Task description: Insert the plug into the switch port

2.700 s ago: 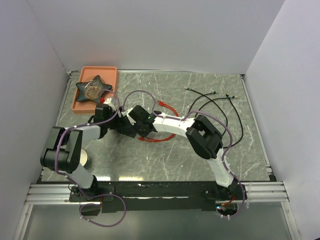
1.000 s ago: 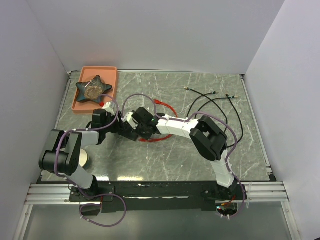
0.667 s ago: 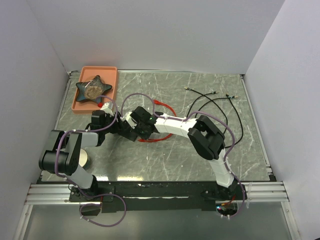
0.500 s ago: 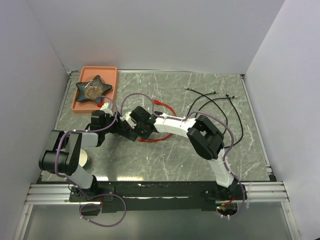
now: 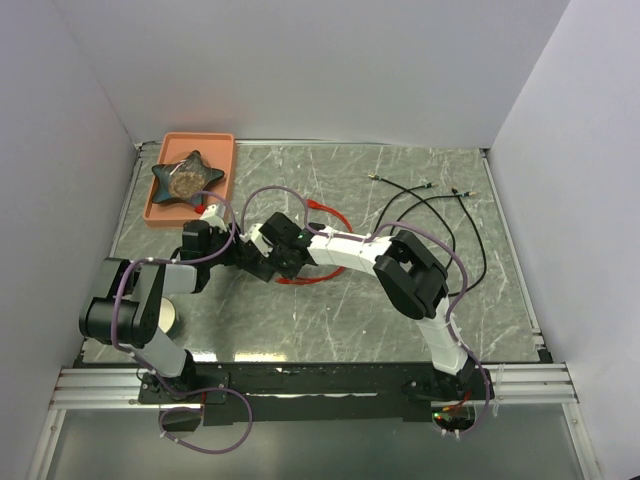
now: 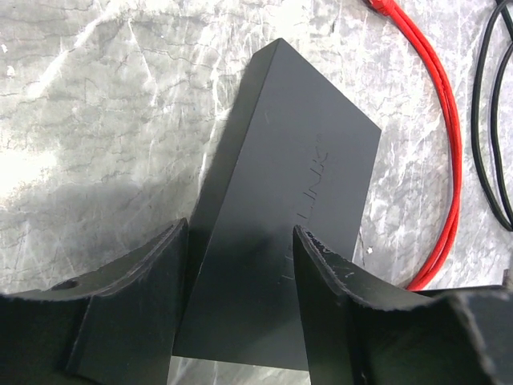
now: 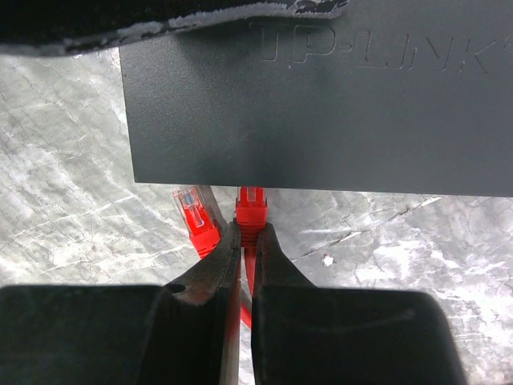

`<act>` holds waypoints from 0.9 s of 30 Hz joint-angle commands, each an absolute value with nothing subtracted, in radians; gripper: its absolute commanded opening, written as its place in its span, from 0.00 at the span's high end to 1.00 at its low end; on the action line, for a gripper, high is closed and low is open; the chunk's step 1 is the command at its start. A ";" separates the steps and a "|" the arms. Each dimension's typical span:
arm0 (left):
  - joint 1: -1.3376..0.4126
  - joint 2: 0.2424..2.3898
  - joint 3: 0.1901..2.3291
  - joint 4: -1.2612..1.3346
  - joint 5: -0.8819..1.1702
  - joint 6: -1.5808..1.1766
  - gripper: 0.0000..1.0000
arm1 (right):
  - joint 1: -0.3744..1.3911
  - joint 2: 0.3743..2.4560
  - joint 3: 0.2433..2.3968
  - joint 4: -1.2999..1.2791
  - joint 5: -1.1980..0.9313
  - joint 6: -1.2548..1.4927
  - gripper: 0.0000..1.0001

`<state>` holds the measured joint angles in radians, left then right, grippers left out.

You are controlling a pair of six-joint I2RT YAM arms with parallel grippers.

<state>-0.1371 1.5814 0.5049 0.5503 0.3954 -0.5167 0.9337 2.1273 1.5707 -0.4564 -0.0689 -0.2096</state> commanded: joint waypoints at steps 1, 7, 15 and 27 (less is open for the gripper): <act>-0.215 1.606 0.486 0.525 0.730 -0.610 0.44 | 0.950 2.120 1.655 -0.003 -0.106 -0.222 1.00; -0.227 1.646 0.482 0.558 0.759 -0.627 0.48 | 0.950 2.140 1.710 -0.005 -0.110 -0.232 1.00; -0.265 1.634 0.491 0.538 0.747 -0.624 0.48 | 0.950 2.187 1.805 -0.034 -0.104 -0.245 1.00; -0.253 1.617 0.511 0.448 0.617 -0.606 0.40 | 0.953 2.149 1.711 -0.029 -0.057 -0.227 1.00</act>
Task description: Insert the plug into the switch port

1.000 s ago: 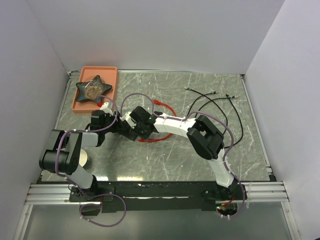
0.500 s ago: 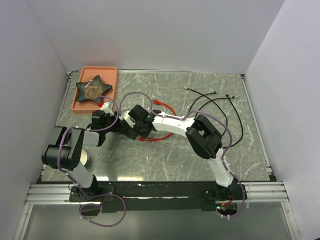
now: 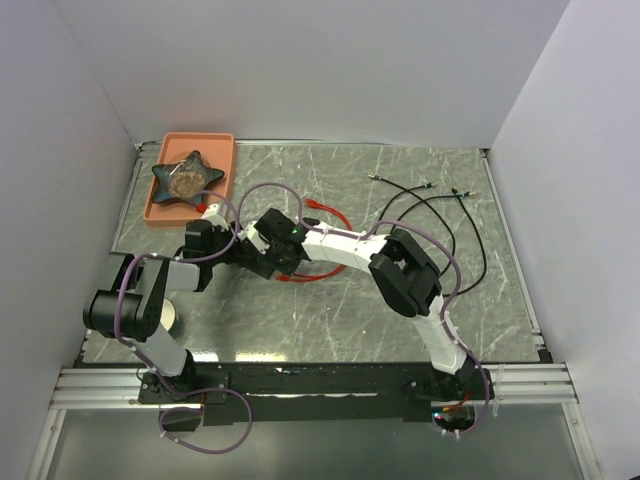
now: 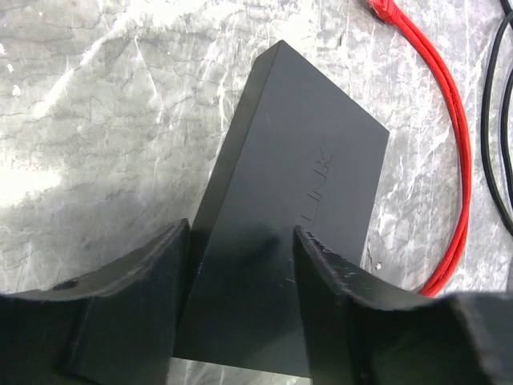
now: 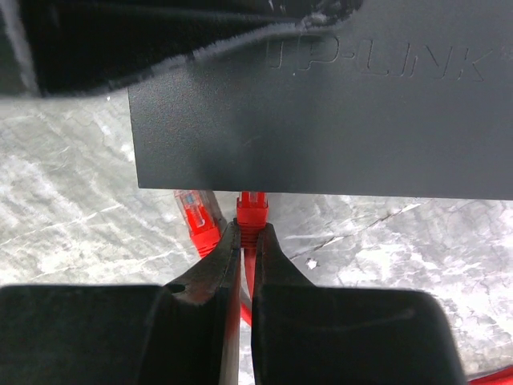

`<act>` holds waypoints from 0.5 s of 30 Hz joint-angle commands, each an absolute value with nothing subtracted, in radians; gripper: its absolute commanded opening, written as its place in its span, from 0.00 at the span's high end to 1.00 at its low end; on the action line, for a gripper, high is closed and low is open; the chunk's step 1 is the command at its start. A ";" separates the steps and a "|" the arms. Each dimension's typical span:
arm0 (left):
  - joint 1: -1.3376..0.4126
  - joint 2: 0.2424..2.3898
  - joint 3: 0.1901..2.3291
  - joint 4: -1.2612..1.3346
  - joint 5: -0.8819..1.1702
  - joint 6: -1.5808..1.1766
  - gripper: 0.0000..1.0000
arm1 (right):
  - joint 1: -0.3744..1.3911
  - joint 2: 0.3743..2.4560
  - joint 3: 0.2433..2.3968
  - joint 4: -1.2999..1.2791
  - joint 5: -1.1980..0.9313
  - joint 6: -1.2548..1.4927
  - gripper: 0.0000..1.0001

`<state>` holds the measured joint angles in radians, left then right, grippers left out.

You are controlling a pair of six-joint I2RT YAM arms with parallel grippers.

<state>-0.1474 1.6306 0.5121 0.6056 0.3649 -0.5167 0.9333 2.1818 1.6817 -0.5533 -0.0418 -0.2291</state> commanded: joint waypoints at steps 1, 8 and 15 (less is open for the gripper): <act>-0.246 1.612 0.517 0.436 0.603 -0.604 0.40 | 0.951 2.134 1.695 -0.028 -0.052 -0.226 1.00; -0.198 1.507 0.586 0.261 0.402 -0.572 0.25 | 0.951 2.057 1.533 -0.026 -0.018 -0.190 0.94; -0.179 1.398 0.667 0.129 0.249 -0.537 0.11 | 0.951 2.014 1.444 -0.038 -0.003 -0.152 0.79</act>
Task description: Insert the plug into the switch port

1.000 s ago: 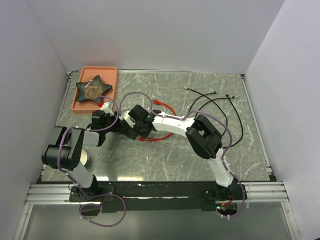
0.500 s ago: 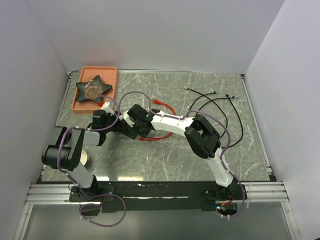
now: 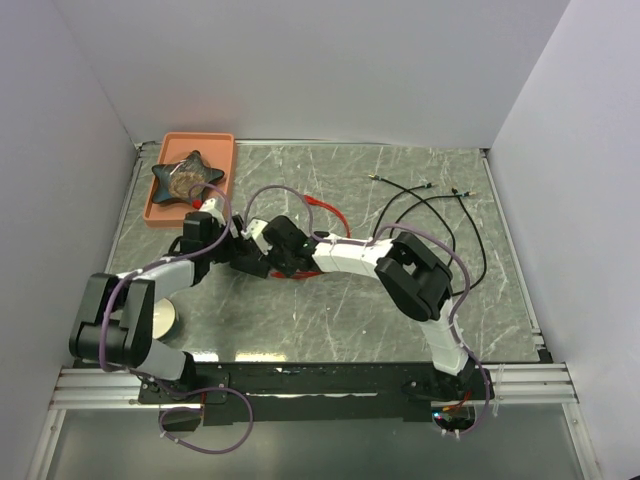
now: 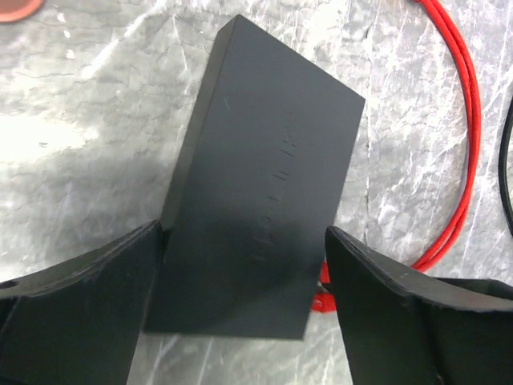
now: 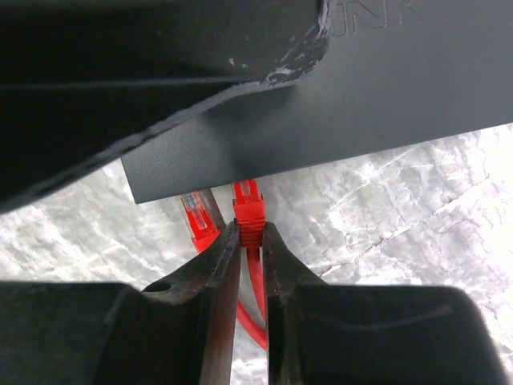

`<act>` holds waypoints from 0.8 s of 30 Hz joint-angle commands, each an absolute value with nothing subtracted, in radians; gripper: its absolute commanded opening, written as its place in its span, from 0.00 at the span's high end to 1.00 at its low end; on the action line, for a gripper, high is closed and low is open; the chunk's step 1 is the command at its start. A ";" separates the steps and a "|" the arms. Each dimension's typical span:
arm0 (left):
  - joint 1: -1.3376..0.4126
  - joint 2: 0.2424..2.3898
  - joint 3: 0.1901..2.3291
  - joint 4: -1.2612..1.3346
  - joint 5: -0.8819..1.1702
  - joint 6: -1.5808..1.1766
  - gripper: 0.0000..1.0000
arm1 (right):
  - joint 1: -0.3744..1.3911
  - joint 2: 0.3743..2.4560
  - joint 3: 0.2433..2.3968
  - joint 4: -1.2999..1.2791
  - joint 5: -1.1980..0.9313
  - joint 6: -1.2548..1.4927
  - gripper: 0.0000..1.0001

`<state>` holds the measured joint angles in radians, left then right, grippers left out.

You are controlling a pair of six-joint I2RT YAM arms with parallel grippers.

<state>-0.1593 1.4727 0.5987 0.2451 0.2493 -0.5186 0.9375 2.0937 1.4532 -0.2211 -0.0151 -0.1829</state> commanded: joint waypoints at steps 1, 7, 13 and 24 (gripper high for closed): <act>-0.175 1.391 0.687 0.115 0.232 -0.534 0.10 | 0.950 2.014 1.443 -0.049 -0.003 -0.147 0.78; -0.173 1.289 0.693 0.052 0.178 -0.529 0.07 | 0.953 1.982 1.402 -0.080 0.026 -0.110 0.61; -0.173 1.076 0.573 0.087 0.261 -0.581 0.07 | 0.953 1.916 1.355 -0.103 0.048 -0.089 0.42; -0.175 0.726 0.337 0.065 0.293 -0.721 0.10 | 0.986 1.868 1.259 -0.097 -0.015 -0.066 0.43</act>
<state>-0.1730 0.8124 0.3672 0.0814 0.2829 -0.6582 0.9592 1.9022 1.2564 -0.1204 -0.0082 -0.0860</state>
